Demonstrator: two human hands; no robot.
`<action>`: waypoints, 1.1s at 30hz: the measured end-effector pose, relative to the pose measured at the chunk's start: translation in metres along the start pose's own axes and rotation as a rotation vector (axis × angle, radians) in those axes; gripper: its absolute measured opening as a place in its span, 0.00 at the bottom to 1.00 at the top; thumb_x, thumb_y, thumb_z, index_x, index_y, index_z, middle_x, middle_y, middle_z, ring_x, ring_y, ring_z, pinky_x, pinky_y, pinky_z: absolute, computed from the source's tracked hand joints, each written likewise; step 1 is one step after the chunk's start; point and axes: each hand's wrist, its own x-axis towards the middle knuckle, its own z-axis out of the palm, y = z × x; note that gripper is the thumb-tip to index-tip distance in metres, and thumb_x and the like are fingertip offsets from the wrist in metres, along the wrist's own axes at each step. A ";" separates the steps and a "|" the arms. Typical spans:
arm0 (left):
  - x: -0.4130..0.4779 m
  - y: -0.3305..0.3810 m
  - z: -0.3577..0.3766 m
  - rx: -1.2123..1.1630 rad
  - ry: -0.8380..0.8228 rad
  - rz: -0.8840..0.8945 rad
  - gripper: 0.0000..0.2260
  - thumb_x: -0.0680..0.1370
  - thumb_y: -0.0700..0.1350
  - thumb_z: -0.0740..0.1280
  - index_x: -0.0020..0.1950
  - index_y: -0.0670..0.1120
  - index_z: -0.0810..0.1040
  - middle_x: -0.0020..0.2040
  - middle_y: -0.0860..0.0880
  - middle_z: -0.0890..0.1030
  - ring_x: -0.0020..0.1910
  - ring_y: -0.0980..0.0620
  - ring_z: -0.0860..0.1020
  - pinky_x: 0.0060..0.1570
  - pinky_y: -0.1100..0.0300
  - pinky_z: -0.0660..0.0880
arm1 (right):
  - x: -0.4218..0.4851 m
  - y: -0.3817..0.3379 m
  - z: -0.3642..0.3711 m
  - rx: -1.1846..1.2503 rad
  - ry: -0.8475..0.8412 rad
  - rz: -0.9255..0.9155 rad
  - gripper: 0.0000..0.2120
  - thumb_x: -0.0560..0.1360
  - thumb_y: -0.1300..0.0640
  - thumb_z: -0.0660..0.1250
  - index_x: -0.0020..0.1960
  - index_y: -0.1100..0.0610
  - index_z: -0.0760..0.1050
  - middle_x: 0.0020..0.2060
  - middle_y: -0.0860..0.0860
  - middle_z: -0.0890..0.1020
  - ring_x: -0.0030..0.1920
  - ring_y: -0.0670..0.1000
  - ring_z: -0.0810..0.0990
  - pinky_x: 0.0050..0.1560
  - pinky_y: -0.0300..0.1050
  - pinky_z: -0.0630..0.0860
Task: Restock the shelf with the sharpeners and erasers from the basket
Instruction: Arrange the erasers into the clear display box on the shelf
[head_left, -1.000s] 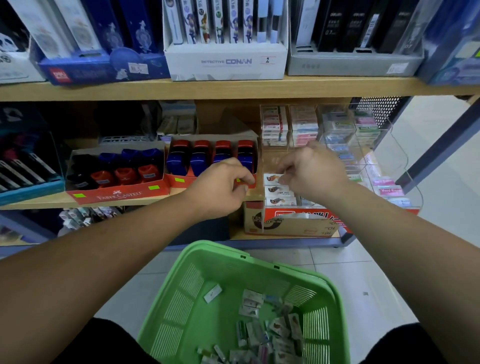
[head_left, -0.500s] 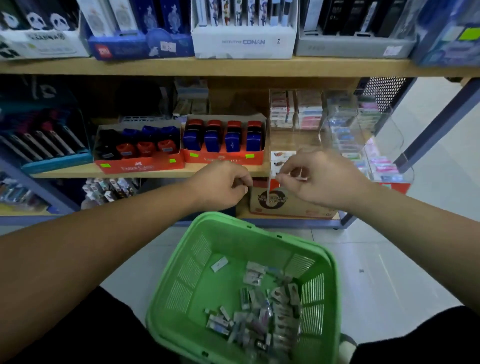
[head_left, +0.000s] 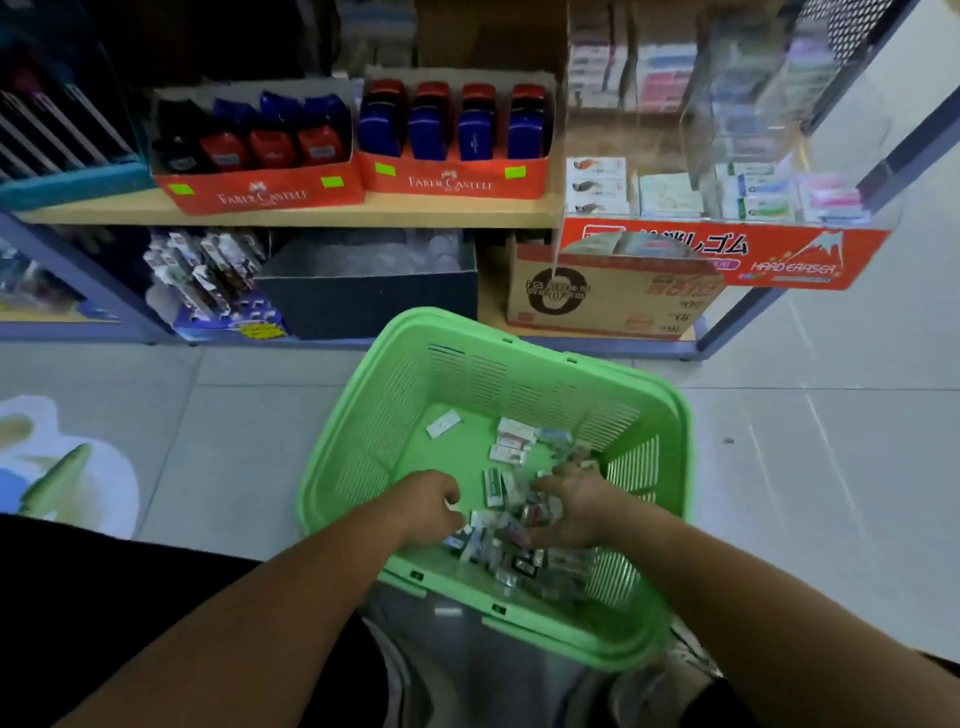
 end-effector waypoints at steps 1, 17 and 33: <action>0.003 -0.005 0.004 -0.022 -0.004 -0.016 0.21 0.80 0.51 0.71 0.71 0.46 0.78 0.67 0.45 0.80 0.61 0.47 0.79 0.64 0.54 0.76 | 0.011 0.001 0.012 0.009 -0.006 0.028 0.50 0.68 0.28 0.73 0.83 0.41 0.55 0.84 0.58 0.54 0.82 0.68 0.50 0.79 0.73 0.52; 0.018 -0.017 0.029 -0.022 -0.056 -0.003 0.15 0.81 0.48 0.70 0.66 0.45 0.81 0.64 0.45 0.81 0.61 0.45 0.79 0.64 0.51 0.76 | 0.069 0.013 0.049 -0.139 -0.073 0.097 0.63 0.59 0.32 0.82 0.83 0.49 0.52 0.81 0.56 0.58 0.80 0.68 0.54 0.77 0.73 0.58; 0.036 0.023 0.038 0.043 -0.174 0.103 0.17 0.80 0.47 0.71 0.68 0.45 0.79 0.65 0.45 0.80 0.61 0.45 0.79 0.62 0.52 0.76 | 0.041 -0.002 0.026 0.307 -0.114 0.146 0.29 0.78 0.69 0.69 0.73 0.51 0.66 0.47 0.52 0.74 0.43 0.52 0.80 0.31 0.39 0.78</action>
